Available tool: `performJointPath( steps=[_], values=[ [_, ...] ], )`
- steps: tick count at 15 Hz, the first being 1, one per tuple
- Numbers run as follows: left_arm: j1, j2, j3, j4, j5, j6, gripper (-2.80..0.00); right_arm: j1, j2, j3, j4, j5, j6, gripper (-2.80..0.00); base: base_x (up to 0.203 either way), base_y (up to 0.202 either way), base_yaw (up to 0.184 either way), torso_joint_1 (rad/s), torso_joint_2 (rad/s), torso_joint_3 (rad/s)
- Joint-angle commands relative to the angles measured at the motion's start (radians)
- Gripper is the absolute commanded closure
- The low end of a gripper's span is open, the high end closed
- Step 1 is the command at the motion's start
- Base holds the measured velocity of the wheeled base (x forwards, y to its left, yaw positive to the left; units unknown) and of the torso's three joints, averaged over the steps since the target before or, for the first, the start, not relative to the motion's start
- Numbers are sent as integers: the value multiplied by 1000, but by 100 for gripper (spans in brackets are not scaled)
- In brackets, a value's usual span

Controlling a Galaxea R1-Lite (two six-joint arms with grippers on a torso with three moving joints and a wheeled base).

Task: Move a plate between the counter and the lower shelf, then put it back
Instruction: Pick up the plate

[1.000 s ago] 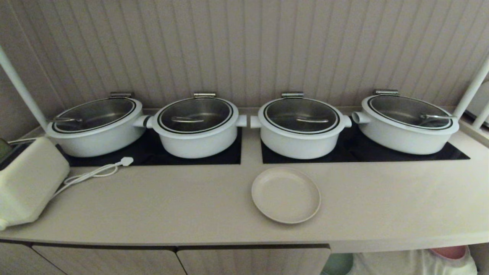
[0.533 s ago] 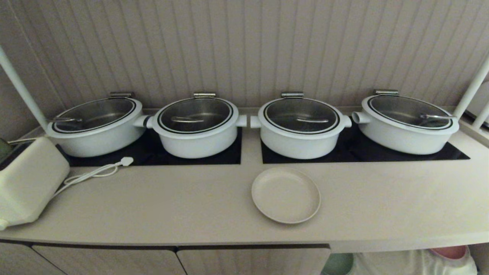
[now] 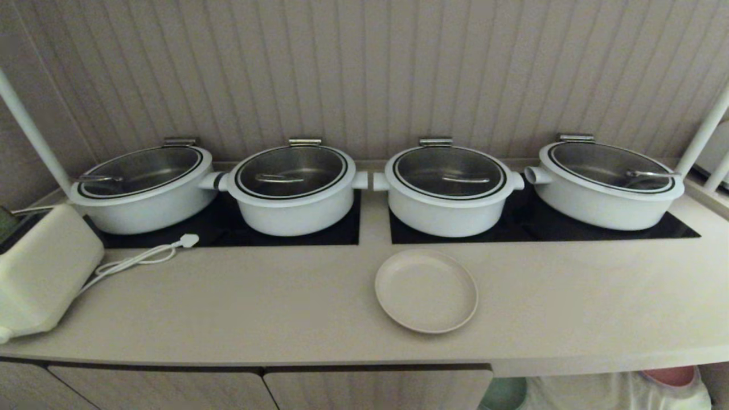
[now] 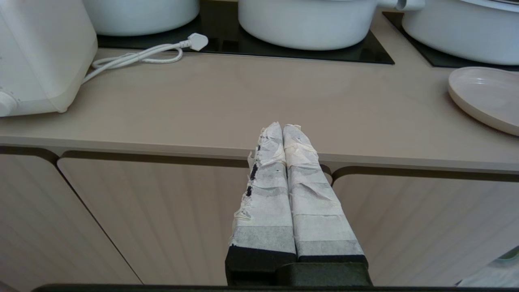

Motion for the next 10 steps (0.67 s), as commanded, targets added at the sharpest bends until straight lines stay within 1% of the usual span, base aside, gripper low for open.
performJointPath(
  steps=[1,3,5,8,10],
  values=[
    [0,0,0,-1,0,-1,0,3,139,-74,-4,5,-1,0,0,0,0,0,0,0],
    [0,0,0,-1,0,-1,0,8,283,-146,-26,29,-1,0,0,0,0,0,0,0],
    [0,0,0,-1,0,-1,0,9,440,-221,-59,82,-4,0,0,0,0,0,0,0],
    [0,0,0,-1,0,-1,0,10,699,-332,-82,203,-39,0,0,0,0,0,0,0],
    [0,0,0,-1,0,-1,0,12,865,-384,-83,275,-84,0,0,0,0,0,0,0]
  ],
)
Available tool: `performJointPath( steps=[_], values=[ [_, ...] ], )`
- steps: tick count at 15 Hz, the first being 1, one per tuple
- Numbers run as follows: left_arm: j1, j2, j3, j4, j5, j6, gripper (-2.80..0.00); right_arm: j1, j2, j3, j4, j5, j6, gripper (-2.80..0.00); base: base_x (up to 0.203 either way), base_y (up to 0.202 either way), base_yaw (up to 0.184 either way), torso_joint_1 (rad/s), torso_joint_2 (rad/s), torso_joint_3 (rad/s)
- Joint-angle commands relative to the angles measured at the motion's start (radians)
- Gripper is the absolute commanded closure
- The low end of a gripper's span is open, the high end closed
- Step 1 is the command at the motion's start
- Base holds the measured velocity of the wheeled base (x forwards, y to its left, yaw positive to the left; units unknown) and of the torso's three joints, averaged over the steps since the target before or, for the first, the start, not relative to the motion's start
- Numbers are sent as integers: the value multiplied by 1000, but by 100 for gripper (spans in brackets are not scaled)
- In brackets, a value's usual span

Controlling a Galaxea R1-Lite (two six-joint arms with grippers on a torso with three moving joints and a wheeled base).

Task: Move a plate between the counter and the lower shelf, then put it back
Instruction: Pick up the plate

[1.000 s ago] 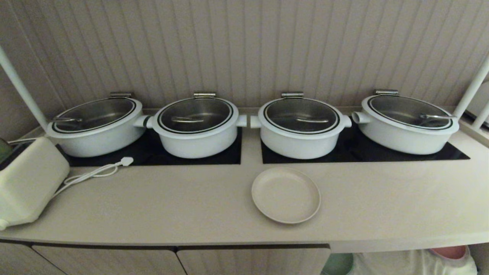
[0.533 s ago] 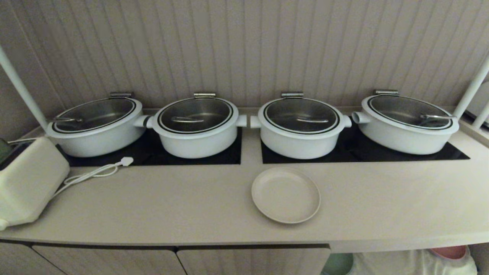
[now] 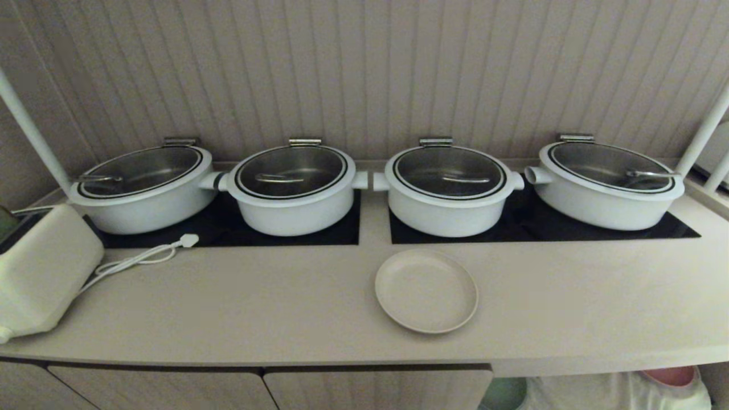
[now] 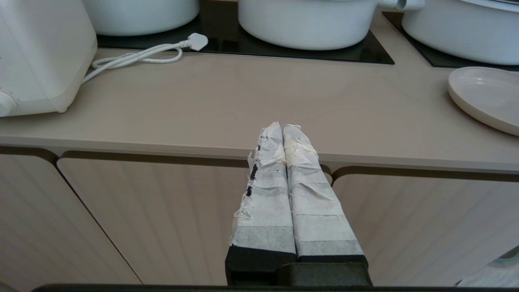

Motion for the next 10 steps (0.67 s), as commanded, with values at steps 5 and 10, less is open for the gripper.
performJointPath(
  steps=[5,10],
  values=[
    [1,0,0,0,1,-1,0,17,587,-98,81,34,-158,0,0,0,0,0,0,0],
    [1,0,0,0,1,-1,0,127,863,-291,122,-36,-122,0,0,0,0,0,0,0]
  ],
)
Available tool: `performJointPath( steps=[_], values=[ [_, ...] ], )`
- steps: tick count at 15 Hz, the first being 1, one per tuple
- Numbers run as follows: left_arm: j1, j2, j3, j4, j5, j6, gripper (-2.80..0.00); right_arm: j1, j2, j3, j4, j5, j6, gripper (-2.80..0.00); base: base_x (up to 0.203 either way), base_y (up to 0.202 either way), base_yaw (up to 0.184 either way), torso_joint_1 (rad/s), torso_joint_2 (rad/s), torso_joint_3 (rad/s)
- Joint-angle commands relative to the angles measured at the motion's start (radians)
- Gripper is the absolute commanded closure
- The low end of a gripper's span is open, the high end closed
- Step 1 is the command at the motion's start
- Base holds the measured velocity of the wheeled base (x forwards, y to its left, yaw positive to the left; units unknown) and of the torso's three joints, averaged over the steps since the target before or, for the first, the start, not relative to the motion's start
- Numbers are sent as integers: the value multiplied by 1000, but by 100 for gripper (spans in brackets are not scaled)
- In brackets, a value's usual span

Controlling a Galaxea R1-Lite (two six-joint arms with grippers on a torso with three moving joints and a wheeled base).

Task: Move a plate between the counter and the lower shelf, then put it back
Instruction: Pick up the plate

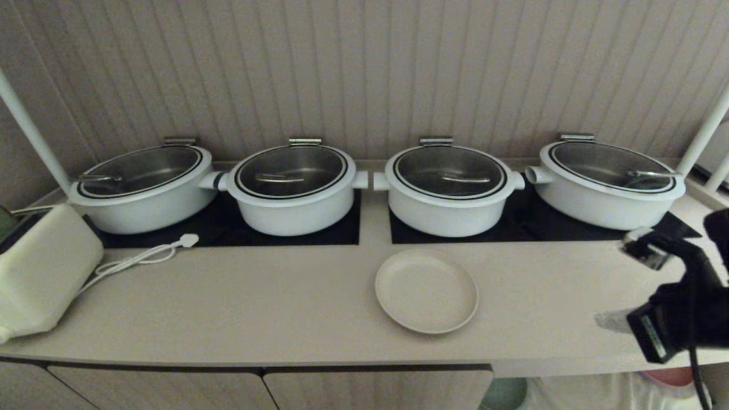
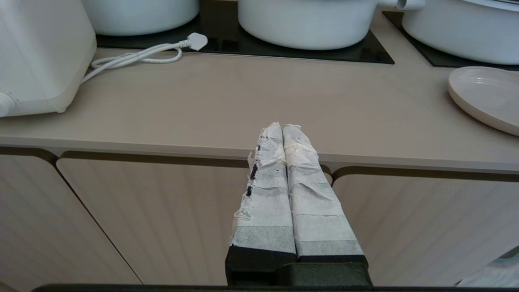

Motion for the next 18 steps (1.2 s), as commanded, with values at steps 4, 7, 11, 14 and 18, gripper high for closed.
performJointPath(
  steps=[4,7,11,14,18],
  values=[
    [0,0,0,-1,0,-1,0,182,291,-297,129,-6,143,0,0,0,0,0,0,0],
    [0,0,0,-1,0,-1,0,247,385,-456,305,-8,156,0,0,0,0,0,0,0],
    [0,0,0,-1,0,-1,0,277,525,-697,484,-13,158,0,0,0,0,0,0,0],
    [0,0,0,-1,0,-1,0,278,631,-875,607,-86,159,0,0,0,0,0,0,0],
    [0,0,0,-1,0,-1,0,275,753,-1055,703,-112,215,0,0,0,0,0,0,0]
  ],
)
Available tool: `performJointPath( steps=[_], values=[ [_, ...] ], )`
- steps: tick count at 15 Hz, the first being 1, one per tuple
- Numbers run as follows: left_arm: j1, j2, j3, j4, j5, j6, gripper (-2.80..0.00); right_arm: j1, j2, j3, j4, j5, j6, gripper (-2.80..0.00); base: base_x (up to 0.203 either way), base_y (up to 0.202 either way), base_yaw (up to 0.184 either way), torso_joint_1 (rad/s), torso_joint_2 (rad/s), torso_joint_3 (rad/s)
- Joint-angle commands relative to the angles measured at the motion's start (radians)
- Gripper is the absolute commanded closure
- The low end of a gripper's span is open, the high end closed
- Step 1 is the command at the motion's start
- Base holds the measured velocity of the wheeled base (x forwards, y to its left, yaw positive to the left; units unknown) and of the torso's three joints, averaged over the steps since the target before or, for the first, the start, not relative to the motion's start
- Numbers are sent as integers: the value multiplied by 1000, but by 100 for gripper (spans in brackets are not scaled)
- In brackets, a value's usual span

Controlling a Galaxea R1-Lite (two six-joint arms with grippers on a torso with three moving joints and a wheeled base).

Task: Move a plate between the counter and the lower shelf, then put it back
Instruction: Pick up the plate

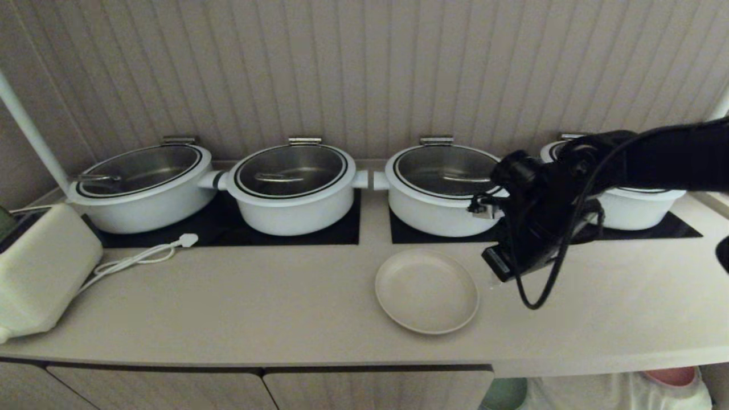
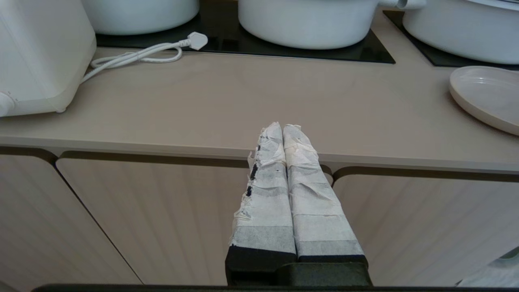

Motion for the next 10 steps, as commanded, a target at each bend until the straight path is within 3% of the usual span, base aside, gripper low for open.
performJointPath(
  steps=[1,5,6,10],
  values=[
    [0,0,0,0,0,-1,0,4,96,-87,25,0,61,0,0,0,0,0,0,0],
    [0,0,0,0,0,-1,0,8,118,-99,34,-2,87,0,0,0,0,0,0,0],
    [0,0,0,0,0,-1,0,8,118,-96,33,-2,87,-280,0,0,0,0,0,0],
    [0,0,0,0,0,-1,0,5,115,-102,28,-2,87,-280,0,0,0,0,1,-8]
  ],
)
